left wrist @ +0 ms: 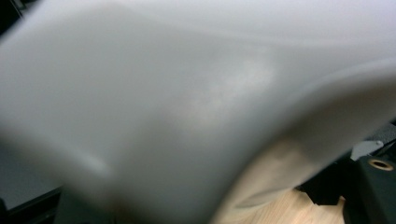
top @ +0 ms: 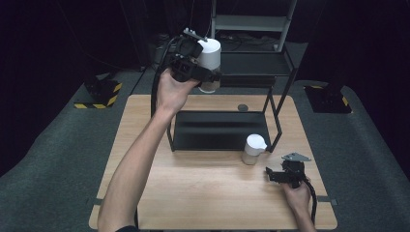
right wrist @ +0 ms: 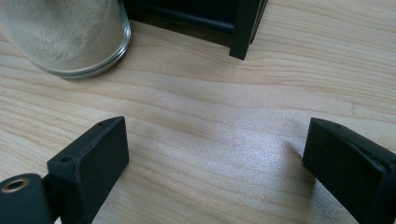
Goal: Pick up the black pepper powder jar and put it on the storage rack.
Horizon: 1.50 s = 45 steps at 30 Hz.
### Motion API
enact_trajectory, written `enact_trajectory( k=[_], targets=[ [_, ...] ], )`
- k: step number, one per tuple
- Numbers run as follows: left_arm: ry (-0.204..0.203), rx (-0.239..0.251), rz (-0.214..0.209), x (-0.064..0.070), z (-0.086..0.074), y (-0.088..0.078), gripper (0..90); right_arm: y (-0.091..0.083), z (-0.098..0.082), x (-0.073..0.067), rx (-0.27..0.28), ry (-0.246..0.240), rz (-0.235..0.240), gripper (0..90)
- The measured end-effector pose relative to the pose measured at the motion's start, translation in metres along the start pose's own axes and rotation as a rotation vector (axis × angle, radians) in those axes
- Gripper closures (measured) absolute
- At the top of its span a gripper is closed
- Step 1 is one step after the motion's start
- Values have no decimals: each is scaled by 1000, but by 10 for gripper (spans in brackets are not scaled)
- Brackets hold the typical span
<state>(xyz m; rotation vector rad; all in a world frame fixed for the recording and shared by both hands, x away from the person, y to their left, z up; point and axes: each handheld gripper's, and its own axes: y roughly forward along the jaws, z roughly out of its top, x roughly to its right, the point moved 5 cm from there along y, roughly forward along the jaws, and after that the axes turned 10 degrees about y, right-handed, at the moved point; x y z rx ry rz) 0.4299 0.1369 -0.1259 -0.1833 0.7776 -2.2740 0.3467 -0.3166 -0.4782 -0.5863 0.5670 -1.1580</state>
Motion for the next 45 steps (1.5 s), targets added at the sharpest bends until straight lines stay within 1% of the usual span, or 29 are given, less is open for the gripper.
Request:
enact_trajectory(
  k=[6,7,8,9,10,11,12,13,15,17,19,20,23,24,25,27,28,30,34,36,39,40,45],
  targets=[
    [-21,-24,35,-7,16,9,310,0,0,0,0,0,0,64],
    [-30,-38,51,-9,21,13,310,0,0,0,0,0,0,64],
    [-30,-38,51,-9,21,13,310,0,0,0,0,0,0,64],
    [-31,-46,60,-11,23,15,310,0,0,0,0,0,0,64],
    [-38,-51,68,-12,25,16,310,0,0,0,0,0,0,64],
    [-54,-59,84,-15,28,20,310,0,0,0,0,0,0,64],
    [-58,-64,95,-17,29,22,310,0,0,0,-1,-2,0,64],
    [-58,-64,95,-17,29,22,310,0,0,0,-1,-2,0,64],
    [-70,-77,114,-19,32,27,310,0,0,0,0,-2,0,64],
    [-92,-82,140,-22,35,34,310,0,0,0,0,-2,0,64],
    [-97,-83,147,-23,36,37,310,0,0,0,0,-2,0,64],
    [-114,-85,154,-26,37,42,310,0,0,0,0,-1,0,64],
    [-123,-103,183,-28,41,50,310,0,0,0,0,-2,0,64],
    [-123,-103,183,-28,41,50,309,0,0,0,0,-2,0,64],
    [-132,-108,191,-30,42,54,309,0,0,0,0,-1,0,64],
    [-131,-113,198,-30,43,59,310,0,0,0,0,-2,0,64],
    [-131,-113,198,-30,43,59,310,0,0,0,0,-2,0,64],
    [-135,-118,197,-32,44,64,309,0,0,0,0,-2,0,64],
    [-141,-112,201,-33,43,65,310,0,0,0,0,-2,0,64],
    [-151,-109,208,-34,42,66,309,0,0,0,0,-1,0,64],
    [-147,-105,208,-34,41,66,309,0,0,0,0,-2,0,64],
    [-135,-110,207,-33,41,66,309,0,0,0,0,-2,0,64],
    [-128,-108,208,-33,40,66,308,0,0,0,0,-1,0,64]
  ],
)
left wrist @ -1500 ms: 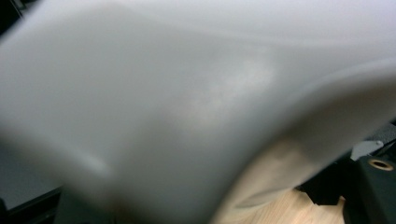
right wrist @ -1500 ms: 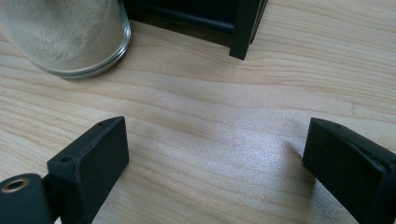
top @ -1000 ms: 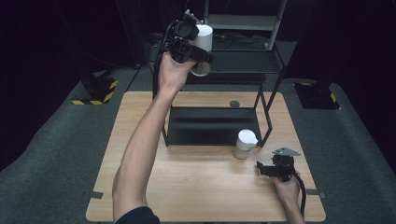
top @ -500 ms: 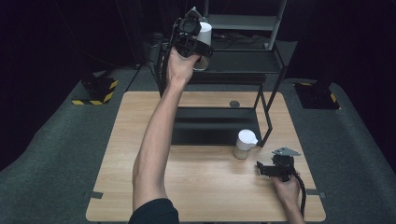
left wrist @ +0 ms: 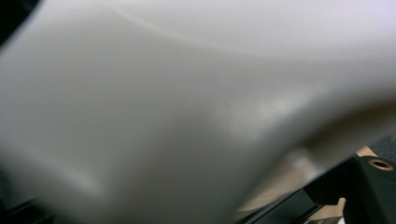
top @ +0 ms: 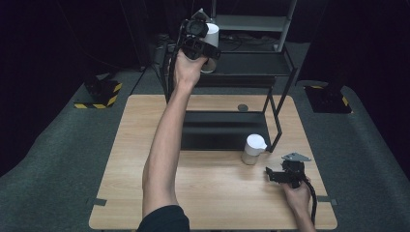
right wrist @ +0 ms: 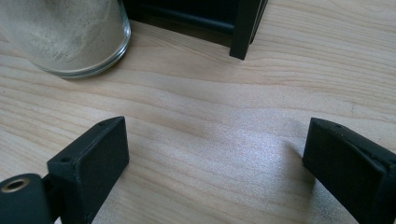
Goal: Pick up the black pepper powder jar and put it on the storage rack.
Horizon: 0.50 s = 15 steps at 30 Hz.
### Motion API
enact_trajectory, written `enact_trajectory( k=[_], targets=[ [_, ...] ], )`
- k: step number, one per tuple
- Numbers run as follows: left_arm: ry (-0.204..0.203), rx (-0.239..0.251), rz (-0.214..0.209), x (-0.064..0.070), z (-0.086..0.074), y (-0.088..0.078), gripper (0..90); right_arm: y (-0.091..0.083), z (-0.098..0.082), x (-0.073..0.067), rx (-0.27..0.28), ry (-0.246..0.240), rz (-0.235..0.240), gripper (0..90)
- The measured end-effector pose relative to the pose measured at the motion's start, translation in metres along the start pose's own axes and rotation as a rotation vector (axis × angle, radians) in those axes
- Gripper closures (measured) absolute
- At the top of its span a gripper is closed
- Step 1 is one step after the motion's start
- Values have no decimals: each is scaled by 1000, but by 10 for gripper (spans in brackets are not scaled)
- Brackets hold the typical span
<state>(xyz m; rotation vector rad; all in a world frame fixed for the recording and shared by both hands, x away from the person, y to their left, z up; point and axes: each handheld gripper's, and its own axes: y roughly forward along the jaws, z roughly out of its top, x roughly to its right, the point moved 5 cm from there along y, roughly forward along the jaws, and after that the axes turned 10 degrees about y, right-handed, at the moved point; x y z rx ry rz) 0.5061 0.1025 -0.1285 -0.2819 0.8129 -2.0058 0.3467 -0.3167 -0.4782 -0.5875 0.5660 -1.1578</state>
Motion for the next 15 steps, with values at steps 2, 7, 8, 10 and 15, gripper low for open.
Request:
enact_trajectory(
  k=[2,7,8,10,15],
  targets=[
    [12,2,4,2,-1,-1,308,0,0,0,0,0,0,64],
    [15,9,3,2,-4,-1,307,0,0,0,0,0,0,63],
    [19,9,3,2,-4,-2,307,0,0,0,0,0,0,64],
    [22,7,3,2,-4,-2,307,0,0,0,0,0,0,64],
    [22,10,4,3,-5,-2,307,0,0,0,0,0,0,64]
  ],
)
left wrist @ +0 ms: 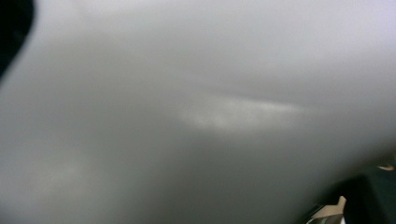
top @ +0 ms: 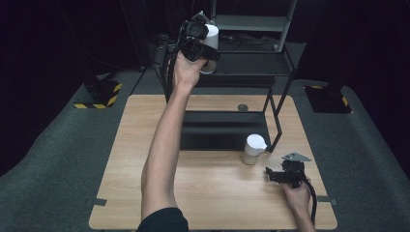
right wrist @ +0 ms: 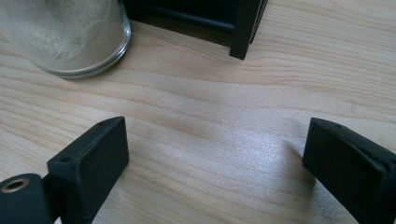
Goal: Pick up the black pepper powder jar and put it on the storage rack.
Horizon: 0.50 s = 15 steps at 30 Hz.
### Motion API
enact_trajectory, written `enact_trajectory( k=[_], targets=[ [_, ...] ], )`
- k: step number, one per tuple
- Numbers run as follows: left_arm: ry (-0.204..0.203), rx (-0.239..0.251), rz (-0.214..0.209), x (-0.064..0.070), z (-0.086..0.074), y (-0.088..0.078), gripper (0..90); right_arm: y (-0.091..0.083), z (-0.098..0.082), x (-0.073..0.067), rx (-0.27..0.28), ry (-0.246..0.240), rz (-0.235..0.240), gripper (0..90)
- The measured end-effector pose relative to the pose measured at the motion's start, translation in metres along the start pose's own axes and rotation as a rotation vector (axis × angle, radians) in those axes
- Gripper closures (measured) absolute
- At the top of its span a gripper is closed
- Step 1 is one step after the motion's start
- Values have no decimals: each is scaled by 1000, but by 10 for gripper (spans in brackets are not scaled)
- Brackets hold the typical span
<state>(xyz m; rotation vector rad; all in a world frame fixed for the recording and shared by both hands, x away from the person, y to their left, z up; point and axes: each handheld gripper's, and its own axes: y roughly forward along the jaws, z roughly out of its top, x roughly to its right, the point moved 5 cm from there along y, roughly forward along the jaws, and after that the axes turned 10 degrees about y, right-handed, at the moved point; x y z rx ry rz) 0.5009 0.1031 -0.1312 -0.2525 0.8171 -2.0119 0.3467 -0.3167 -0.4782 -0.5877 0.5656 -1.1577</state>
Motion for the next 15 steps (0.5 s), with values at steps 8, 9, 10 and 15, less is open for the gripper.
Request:
enact_trajectory(
  k=[8,9,10,15],
  targets=[
    [17,10,5,4,-1,-3,192,0,0,0,0,0,1,64],
    [13,11,5,4,-2,-4,167,0,0,0,-1,1,0,64],
    [11,11,8,3,-2,-4,129,0,0,0,-1,1,0,64],
    [14,12,22,6,-6,-9,56,0,0,0,-1,1,0,64]
  ],
)
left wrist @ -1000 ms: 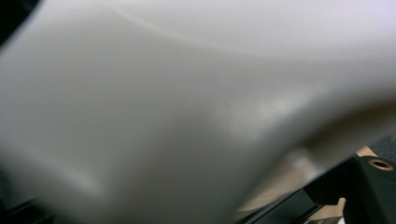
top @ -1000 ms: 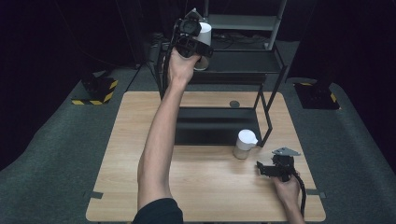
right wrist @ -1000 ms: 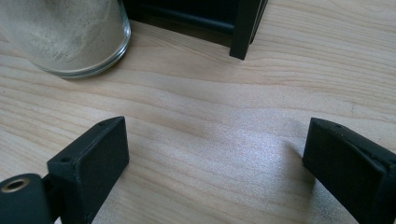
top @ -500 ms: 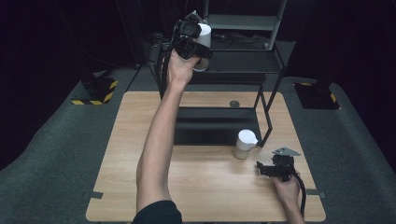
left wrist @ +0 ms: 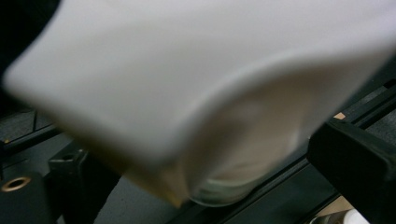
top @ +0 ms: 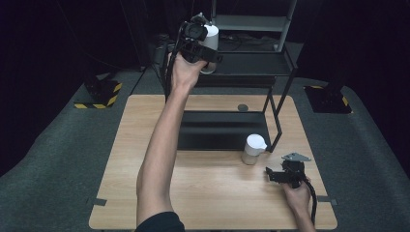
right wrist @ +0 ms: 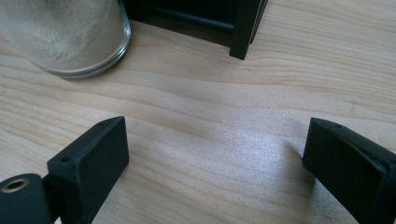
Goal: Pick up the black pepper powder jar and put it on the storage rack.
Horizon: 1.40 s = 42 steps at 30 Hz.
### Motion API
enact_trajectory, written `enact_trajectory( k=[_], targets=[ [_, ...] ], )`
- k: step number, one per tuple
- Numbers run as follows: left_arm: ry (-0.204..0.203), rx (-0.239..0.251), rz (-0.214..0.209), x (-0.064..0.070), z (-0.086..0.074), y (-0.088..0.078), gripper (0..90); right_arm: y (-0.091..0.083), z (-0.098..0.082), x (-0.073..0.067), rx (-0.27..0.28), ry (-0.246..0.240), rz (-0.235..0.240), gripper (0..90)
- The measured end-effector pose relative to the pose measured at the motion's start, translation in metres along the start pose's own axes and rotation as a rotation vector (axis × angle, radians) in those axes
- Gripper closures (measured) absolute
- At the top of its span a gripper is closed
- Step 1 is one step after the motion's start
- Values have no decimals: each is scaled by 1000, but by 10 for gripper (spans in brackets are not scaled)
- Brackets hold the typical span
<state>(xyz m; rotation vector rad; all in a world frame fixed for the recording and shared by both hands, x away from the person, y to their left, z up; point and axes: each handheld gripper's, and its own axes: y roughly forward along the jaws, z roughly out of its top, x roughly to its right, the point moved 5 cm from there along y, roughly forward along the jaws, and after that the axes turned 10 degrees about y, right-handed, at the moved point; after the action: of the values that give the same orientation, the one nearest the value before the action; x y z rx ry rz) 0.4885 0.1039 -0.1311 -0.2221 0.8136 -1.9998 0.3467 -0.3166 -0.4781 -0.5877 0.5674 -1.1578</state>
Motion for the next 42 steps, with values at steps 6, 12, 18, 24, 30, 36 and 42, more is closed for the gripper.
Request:
enact_trajectory(
  k=[6,12,18,24,30,36,42],
  targets=[
    [7,22,13,4,-10,-11,38,0,0,0,1,-2,-1,64],
    [14,36,-8,4,-19,-16,37,0,0,0,1,-4,-1,64],
    [10,57,-10,5,-32,-24,37,0,0,0,2,0,0,64],
    [20,80,-2,7,-45,-32,42,0,0,0,1,0,0,63],
    [25,98,-5,10,-57,-39,45,0,0,0,1,0,0,63],
    [30,111,-16,14,-71,-44,47,0,0,0,3,0,0,63],
    [40,121,-24,20,-87,-48,49,0,0,0,3,-1,0,63]
  ],
)
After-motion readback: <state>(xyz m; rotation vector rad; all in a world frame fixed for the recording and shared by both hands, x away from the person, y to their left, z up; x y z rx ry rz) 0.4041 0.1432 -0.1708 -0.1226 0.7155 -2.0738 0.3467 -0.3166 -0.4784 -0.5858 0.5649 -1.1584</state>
